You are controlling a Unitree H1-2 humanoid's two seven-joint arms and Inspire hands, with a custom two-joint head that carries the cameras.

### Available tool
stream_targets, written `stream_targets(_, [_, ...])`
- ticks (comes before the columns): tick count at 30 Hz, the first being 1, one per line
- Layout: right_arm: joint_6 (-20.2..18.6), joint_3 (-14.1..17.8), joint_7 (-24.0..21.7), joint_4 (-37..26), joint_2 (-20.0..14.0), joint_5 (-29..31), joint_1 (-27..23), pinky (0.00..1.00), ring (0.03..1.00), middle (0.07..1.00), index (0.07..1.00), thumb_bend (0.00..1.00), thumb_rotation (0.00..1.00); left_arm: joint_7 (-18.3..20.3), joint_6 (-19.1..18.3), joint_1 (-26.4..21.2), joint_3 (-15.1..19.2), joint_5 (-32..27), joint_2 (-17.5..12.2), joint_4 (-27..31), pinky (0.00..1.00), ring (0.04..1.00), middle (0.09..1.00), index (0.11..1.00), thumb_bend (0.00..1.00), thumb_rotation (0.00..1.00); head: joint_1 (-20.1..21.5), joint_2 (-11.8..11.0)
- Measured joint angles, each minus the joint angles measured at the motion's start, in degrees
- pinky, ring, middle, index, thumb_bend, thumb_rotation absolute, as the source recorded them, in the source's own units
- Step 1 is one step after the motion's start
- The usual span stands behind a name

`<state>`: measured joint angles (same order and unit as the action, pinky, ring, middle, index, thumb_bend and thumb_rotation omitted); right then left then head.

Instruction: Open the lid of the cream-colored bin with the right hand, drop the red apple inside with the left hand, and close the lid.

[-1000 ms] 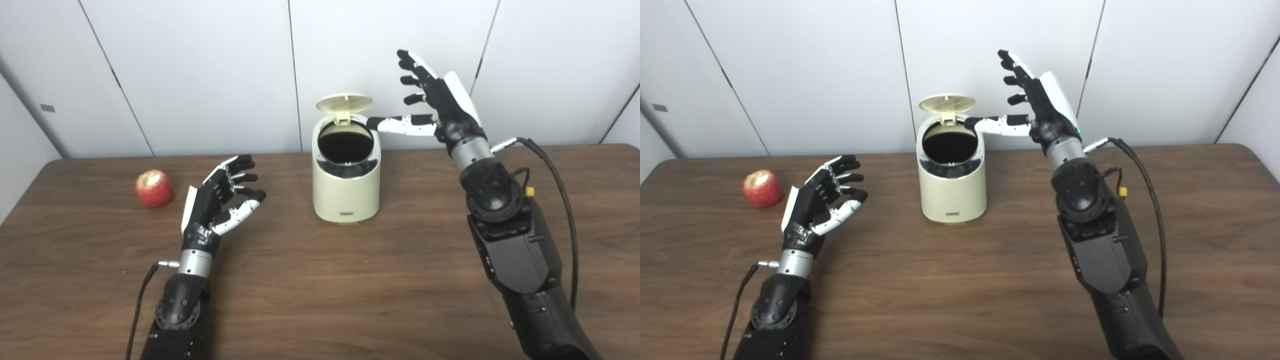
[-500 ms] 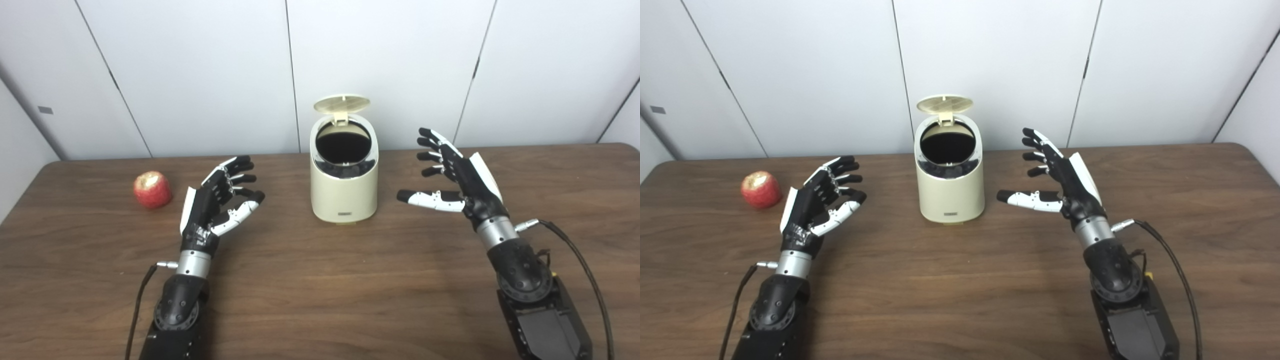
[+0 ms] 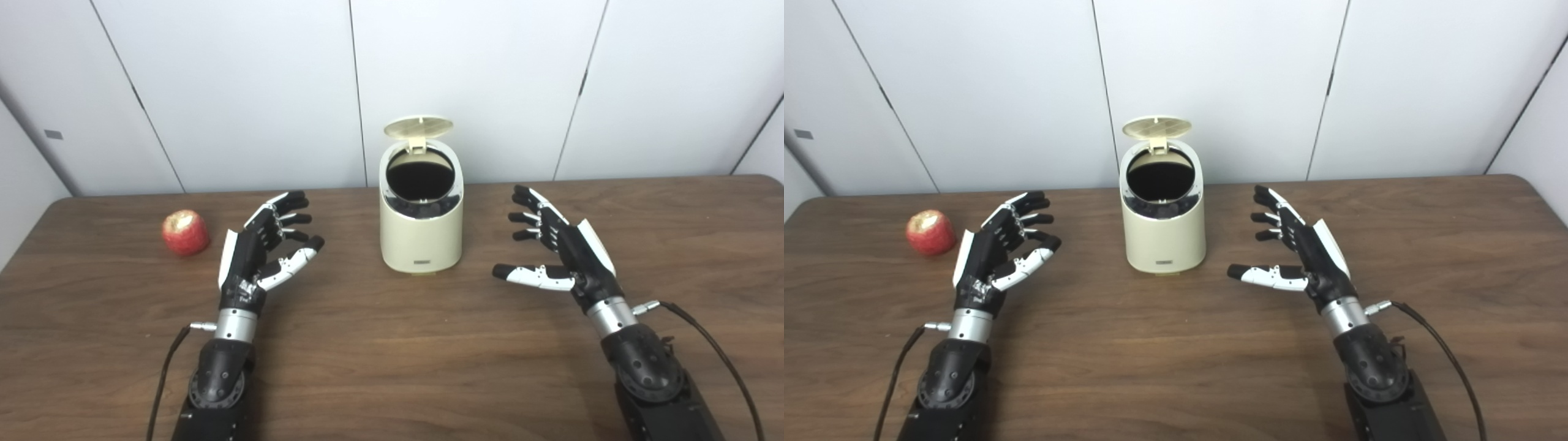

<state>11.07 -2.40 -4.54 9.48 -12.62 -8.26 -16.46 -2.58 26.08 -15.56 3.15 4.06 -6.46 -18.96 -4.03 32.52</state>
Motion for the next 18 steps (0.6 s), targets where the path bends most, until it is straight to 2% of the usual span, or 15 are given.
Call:
stream_targets(3, [0.02,0.35,-0.32,0.03,-0.25,0.49,0.16,0.73,0.850,0.908,0.924,0.80,0.25,-5.82,-0.05,2.45,-2.54,3.25,0.33,4.72,0.57,0.644,0.685,0.689,0.57,0.00,-3.51,-0.35])
stream_targets(4, [0.03,0.41,-0.41,0.02,-0.28,0.73,0.15,0.73,0.850,0.909,0.926,0.80,0.24,-7.46,-0.25,3.26,-3.14,4.21,0.40,6.20,0.59,0.656,0.688,0.692,0.57,0.00,-5.35,-0.61])
stream_targets(5, [0.05,0.47,-0.53,0.02,-0.32,0.91,0.15,0.74,0.851,0.912,0.928,0.79,0.23,-8.66,-0.34,4.15,-3.51,5.67,0.56,7.89,0.61,0.670,0.692,0.696,0.58,0.00,-5.37,-0.62])
stream_targets(6, [0.13,0.54,-0.78,0.05,-0.50,1.04,0.18,0.75,0.856,0.916,0.933,0.78,0.22,-9.76,-0.46,4.97,-3.66,7.85,0.70,9.29,0.62,0.686,0.699,0.700,0.60,0.06,-7.72,-0.79])
stream_targets(7, [0.29,0.55,-1.11,0.13,-0.81,1.31,0.20,0.76,0.861,0.920,0.937,0.78,0.21,-11.33,-0.48,5.75,-3.48,10.84,0.98,10.40,0.63,0.696,0.701,0.699,0.62,0.10,-7.74,-1.05])
stream_targets(9, [0.64,0.78,-1.70,0.55,-1.50,2.06,0.23,0.77,0.870,0.926,0.940,0.79,0.20,-14.48,-0.88,6.47,-2.40,17.50,1.33,11.83,0.67,0.744,0.726,0.706,0.65,0.18,-9.67,-1.50])
stream_targets(10, [0.77,1.11,-1.89,0.90,-1.76,2.33,0.22,0.79,0.876,0.931,0.943,0.79,0.20,-16.70,-1.49,6.62,-1.62,21.55,1.39,12.16,0.71,0.772,0.744,0.713,0.66,0.18,-11.42,-2.02])
stream_targets(12, [0.80,1.54,-2.12,1.14,-2.16,2.52,0.24,0.81,0.883,0.938,0.943,0.78,0.18,-20.68,-2.84,6.69,0.21,27.29,1.28,12.33,0.77,0.821,0.783,0.741,0.67,0.19,-12.05,-2.29])
stream_targets(15, [0.83,1.80,-2.21,1.15,-2.24,2.58,0.24,0.81,0.889,0.948,0.945,0.77,0.16,-24.96,-4.30,6.65,3.05,30.22,0.94,12.26,0.85,0.882,0.850,0.810,0.71,0.23,-12.58,-2.55])
stream_targets(18, [0.83,1.83,-2.38,1.15,-2.23,2.63,0.26,0.80,0.883,0.944,0.949,0.77,0.15,-28.30,-4.64,5.61,5.33,30.04,0.33,10.56,0.94,0.948,0.915,0.857,0.74,0.28,-12.67,-2.46])
